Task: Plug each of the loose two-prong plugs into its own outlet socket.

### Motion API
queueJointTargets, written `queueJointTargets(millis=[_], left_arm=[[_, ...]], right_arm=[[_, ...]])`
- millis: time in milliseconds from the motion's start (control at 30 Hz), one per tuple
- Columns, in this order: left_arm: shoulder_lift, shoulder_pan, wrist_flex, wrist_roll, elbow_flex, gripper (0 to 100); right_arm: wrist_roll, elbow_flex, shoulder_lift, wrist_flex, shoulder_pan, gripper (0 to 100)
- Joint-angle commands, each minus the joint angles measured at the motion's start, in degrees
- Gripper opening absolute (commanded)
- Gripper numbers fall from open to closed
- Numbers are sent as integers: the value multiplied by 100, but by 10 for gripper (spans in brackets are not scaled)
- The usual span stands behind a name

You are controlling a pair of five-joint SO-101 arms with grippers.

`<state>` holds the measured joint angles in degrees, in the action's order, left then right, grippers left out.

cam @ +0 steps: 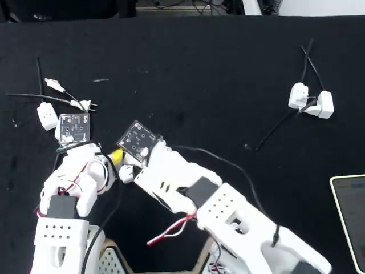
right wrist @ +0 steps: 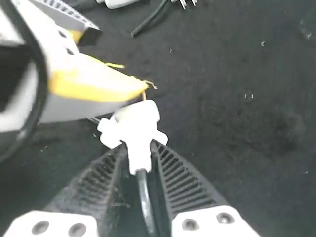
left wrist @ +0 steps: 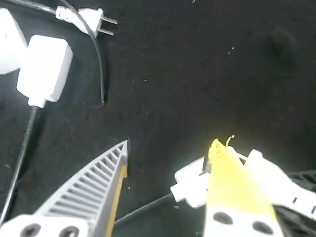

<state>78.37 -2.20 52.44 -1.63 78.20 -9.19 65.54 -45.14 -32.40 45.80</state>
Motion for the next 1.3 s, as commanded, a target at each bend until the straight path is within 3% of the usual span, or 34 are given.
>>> queueJointTargets(millis=[0, 433, 700, 933, 1267], left_arm=[[-9, 92, -26, 88, -22, 263], [0, 66, -26, 114, 66, 263], [0, 66, -26, 114, 66, 263], [0, 48, -26, 123, 66, 263], [0, 48, -26, 123, 75, 263]], right_arm=[[44, -66, -470, 70, 193, 11], [35, -31, -66, 9, -88, 11], [-519, -22, -92, -1327, -923, 11], [-1451, -418, -84, -2462, -1477, 11], [-3420, -1437, -101, -4343, -2840, 11]])
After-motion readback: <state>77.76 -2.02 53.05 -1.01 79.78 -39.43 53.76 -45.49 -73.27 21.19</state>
